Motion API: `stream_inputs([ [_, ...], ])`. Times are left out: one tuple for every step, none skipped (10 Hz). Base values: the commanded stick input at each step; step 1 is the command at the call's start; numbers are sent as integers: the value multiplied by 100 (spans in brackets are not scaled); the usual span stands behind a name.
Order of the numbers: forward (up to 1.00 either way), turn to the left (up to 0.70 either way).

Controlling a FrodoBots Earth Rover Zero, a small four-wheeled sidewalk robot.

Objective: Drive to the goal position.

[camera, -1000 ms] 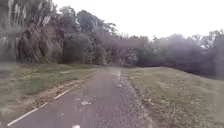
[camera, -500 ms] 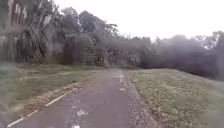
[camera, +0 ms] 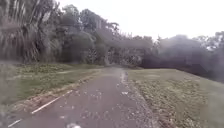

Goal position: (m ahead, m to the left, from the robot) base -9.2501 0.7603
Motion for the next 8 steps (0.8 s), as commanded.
stream_inputs([
  [60,1],
  [60,1],
  [60,1],
  [60,1],
  [60,1],
  [60,1],
  [60,1],
  [60,1],
])
